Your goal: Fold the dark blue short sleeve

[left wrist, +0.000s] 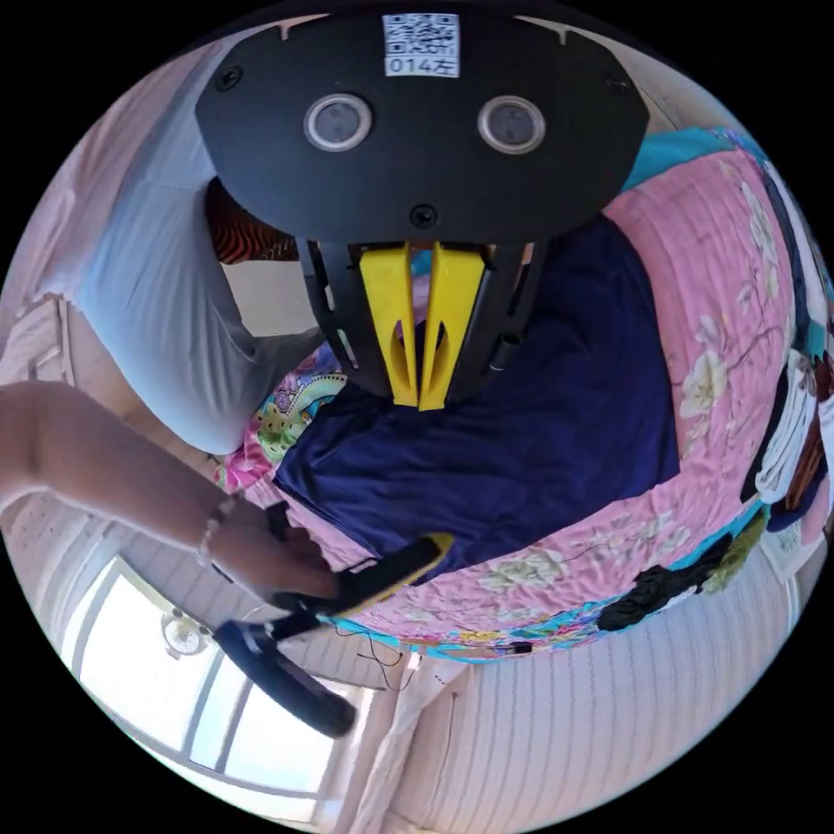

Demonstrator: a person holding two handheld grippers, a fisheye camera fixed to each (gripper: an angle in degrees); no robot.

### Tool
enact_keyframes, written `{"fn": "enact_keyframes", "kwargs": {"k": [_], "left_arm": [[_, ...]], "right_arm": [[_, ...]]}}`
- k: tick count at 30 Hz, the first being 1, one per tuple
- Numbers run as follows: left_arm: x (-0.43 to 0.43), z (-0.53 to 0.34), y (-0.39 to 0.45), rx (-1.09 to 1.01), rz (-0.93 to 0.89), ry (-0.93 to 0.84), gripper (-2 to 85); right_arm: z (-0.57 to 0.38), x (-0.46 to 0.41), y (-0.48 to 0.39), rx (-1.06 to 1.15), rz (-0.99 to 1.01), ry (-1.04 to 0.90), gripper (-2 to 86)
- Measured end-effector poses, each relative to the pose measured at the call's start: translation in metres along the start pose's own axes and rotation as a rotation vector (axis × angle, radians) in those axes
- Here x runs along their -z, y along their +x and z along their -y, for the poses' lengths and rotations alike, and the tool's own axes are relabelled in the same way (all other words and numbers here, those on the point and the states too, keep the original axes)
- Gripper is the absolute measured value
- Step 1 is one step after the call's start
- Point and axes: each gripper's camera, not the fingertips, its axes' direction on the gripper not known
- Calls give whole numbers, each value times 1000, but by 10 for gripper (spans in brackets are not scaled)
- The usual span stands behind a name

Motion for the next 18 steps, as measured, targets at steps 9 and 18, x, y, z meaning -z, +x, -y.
{"fn": "enact_keyframes", "kwargs": {"k": [9, 18], "left_arm": [[-25, -10, 35, 42, -69, 21, -10], [-33, -7, 70, -18, -6, 0, -10]], "right_arm": [[108, -81, 8, -87, 4, -209, -4], [164, -84, -6, -98, -81, -193, -5]]}}
